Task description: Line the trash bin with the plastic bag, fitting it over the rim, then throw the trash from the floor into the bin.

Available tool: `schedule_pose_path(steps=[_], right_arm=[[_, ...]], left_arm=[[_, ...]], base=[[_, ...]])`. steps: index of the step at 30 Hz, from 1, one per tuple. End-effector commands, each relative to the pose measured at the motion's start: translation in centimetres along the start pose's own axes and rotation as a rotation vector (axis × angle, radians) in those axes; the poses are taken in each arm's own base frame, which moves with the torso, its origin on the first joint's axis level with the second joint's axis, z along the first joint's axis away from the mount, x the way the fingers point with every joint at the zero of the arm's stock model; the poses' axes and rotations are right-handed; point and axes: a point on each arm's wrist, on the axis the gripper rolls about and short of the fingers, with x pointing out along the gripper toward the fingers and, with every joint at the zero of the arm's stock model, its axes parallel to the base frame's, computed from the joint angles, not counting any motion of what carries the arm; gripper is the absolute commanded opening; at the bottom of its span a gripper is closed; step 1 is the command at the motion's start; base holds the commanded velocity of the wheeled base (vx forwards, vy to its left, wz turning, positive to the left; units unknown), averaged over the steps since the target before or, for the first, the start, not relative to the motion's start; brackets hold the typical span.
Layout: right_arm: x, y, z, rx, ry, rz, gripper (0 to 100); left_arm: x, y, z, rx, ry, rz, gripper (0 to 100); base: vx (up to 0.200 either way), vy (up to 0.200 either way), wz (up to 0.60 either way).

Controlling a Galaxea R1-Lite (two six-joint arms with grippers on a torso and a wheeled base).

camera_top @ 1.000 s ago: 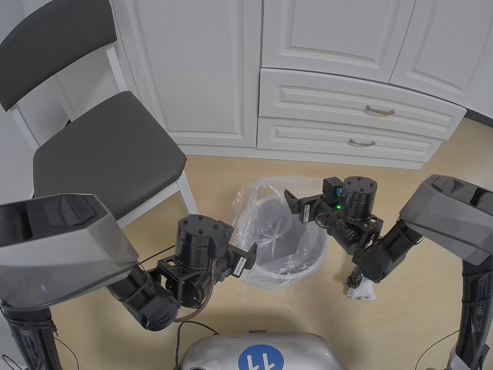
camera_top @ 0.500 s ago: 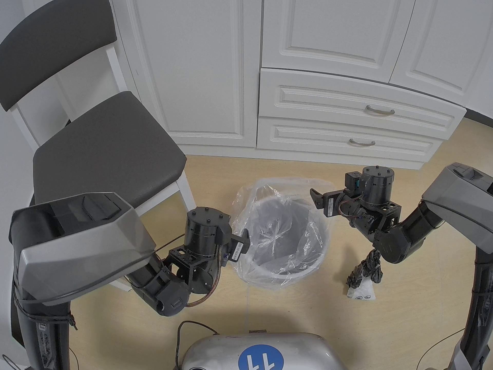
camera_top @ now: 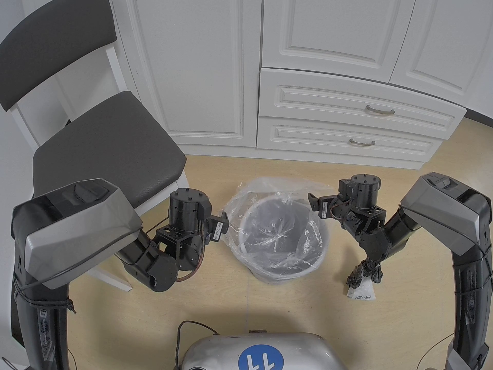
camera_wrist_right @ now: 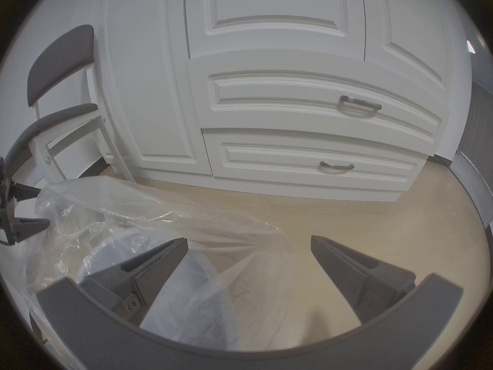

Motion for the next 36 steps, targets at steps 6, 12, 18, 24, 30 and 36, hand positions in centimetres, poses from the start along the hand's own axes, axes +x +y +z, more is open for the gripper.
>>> schedule_pose_path(steps=[6, 12, 18, 24, 30, 36], right_arm=[[2.1, 0.1, -1.6, 0.048, -0.008, -0.008, 100], [3.6, -0.4, -2.0, 0.086, -0.031, -0.023, 100], [5.6, -1.7, -2.8, 0.108, -0.059, -0.054, 100], [6.8, -1.7, -2.8, 0.181, -0.095, -0.054, 100], [7.2, -2.5, -2.8, 0.205, -0.087, -0.068, 100], [7.3, -2.7, -3.0, 0.226, -0.052, -0.074, 100]], left_arm=[[1.2, 0.0, -0.6, -0.01, 0.0, 0.014, 100], [2.5, -1.3, -1.3, -0.037, -0.007, 0.003, 100], [3.7, -1.0, -1.7, -0.053, -0.008, 0.021, 100], [4.7, -0.4, -1.7, -0.064, -0.014, 0.043, 100], [5.9, -0.5, -2.1, -0.107, -0.024, 0.052, 100], [6.6, -0.6, -2.8, -0.106, -0.011, 0.057, 100]], base=[[0.0, 0.0, 0.0], [0.0, 0.0, 0.0], [0.0, 0.0, 0.0], [0.0, 0.0, 0.0], [0.0, 0.0, 0.0], [0.0, 0.0, 0.0]])
